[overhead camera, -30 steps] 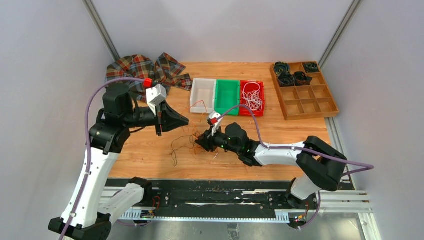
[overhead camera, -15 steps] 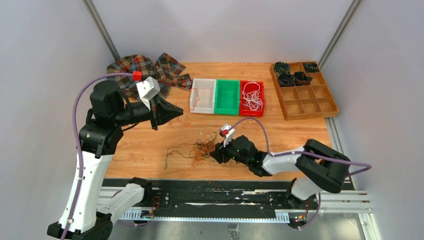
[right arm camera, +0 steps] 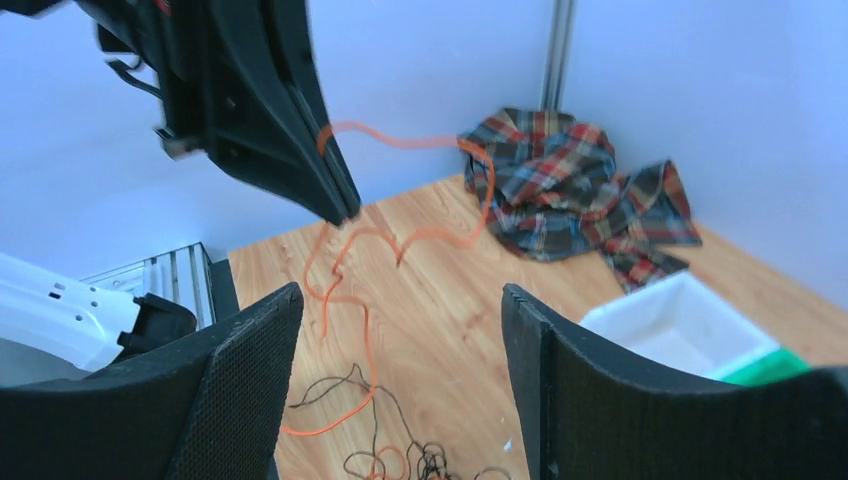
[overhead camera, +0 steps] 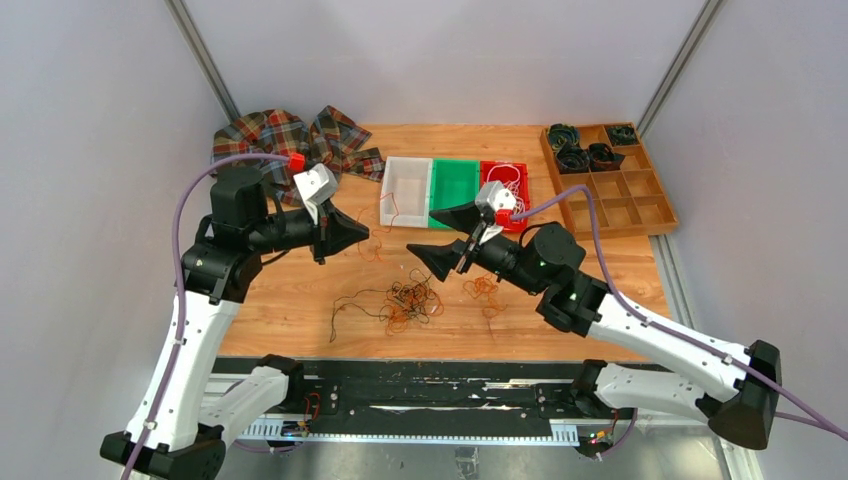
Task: Untangle the cables
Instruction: Untie the cable.
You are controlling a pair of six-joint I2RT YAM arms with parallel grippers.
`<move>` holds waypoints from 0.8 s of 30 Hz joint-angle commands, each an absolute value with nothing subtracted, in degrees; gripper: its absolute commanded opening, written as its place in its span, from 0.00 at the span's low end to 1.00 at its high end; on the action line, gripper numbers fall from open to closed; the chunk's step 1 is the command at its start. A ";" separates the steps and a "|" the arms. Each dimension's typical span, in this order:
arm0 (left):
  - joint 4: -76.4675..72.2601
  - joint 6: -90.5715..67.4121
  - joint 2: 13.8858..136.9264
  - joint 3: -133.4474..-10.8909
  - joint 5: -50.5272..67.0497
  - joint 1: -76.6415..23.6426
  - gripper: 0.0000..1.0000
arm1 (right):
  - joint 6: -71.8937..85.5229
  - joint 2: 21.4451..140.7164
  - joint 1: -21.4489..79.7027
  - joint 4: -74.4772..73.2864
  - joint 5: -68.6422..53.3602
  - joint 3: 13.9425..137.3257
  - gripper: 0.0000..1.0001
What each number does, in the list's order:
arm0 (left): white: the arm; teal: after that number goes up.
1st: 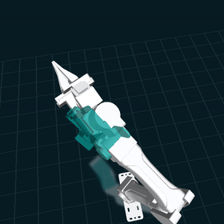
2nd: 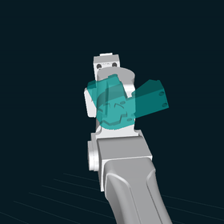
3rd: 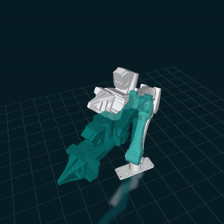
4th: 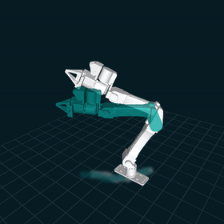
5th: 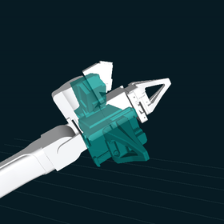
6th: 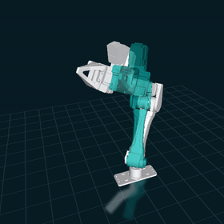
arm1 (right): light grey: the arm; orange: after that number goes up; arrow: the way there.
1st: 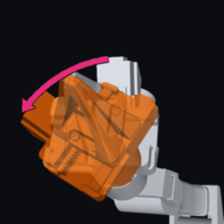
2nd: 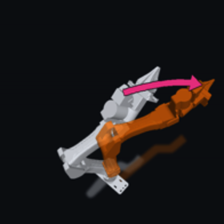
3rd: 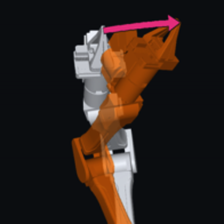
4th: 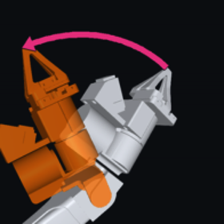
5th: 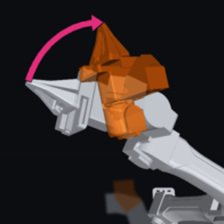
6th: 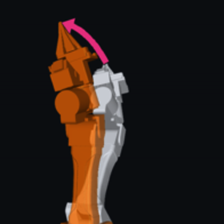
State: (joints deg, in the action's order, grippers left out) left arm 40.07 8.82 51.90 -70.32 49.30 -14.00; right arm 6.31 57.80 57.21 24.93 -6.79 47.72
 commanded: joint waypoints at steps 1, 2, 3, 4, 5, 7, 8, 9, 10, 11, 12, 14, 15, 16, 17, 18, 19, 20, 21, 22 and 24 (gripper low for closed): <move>39.76 10.54 50.86 -69.02 50.13 -13.78 0.01 | -2.80 60.43 56.38 14.42 -13.39 55.23 0.73; 39.73 10.56 50.74 -68.65 50.20 -13.80 0.01 | -4.16 61.51 56.34 12.51 -14.89 57.51 0.73; 39.84 10.52 50.60 -68.43 50.23 -13.80 0.01 | -5.56 62.59 56.34 10.21 -16.56 59.47 0.73; 39.83 10.40 50.54 -68.26 50.31 -13.80 0.01 | -6.63 63.67 56.34 9.25 -18.00 60.89 0.73; 39.88 10.37 50.46 -68.10 50.34 -13.75 0.01 | -7.40 64.77 56.34 8.63 -19.11 62.10 0.74; 39.84 10.28 50.32 -67.99 50.89 -13.75 0.01 | -8.65 66.94 56.35 8.04 -20.32 63.85 0.75; 39.82 10.26 50.28 -67.96 51.17 -13.76 0.01 | -8.96 68.02 56.35 7.93 -20.90 64.42 0.75; 39.85 10.21 50.23 -68.00 51.34 -13.75 0.01 | -9.16 69.00 56.35 8.21 -21.38 64.58 0.75; 39.86 10.11 50.27 -68.02 51.55 -13.79 0.01 | -9.36 69.85 56.34 8.62 -21.77 64.78 0.75; 39.83 9.96 50.27 -67.99 51.77 -13.75 0.01 | -9.48 70.76 56.34 8.93 -22.21 64.96 0.75; 39.84 9.85 50.27 -68.05 51.85 -13.75 0.01 | -9.64 71.53 56.40 9.35 -22.73 65.16 0.75; 39.90 9.75 50.27 -68.11 52.08 -13.80 0.01 | -9.94 72.75 56.34 10.74 -23.99 65.00 0.74; 39.87 9.63 50.27 -68.09 52.24 -13.73 0.01 | -9.82 73.34 56.38 11.58 -24.21 65.02 0.74; 39.90 9.59 50.30 -68.16 52.35 -13.75 0.01 | -9.58 73.77 56.34 12.19 -24.45 64.94 0.74; 39.88 9.49 50.28 -68.15 52.45 -13.76 0.01 | -9.32 74.27 56.36 12.79 -24.88 64.98 0.74; 39.88 9.35 50.27 -68.13 52.53 -13.78 0.01 | -8.85 74.74 56.34 13.56 -25.48 64.99 0.74; 39.86 9.32 50.35 -68.20 52.56 -13.77 0.01 | -8.07 75.26 56.34 14.37 -26.07 65.02 0.73; 39.88 9.27 50.36 -68.18 52.56 -13.80 0.01 | -7.47 75.78 56.34 15.17 -26.96 64.98 0.73; 39.90 9.31 50.41 -68.20 52.56 -13.77 0.01 | -6.91 76.38 56.39 16.04 -27.80 65.00 0.73; 39.87 9.26 50.44 -68.14 52.49 -13.75 0.01 | -6.09 76.90 56.42 17.01 -28.54 64.95 0.73; 39.89 9.29 50.47 -68.09 52.43 -13.73 0.01 | -4.41 78.23 56.50 18.84 -30.03 64.86 0.73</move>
State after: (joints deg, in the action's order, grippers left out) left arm 40.27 9.63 50.98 -68.38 51.40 -14.00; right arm -7.40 76.42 57.19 13.13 -25.54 63.20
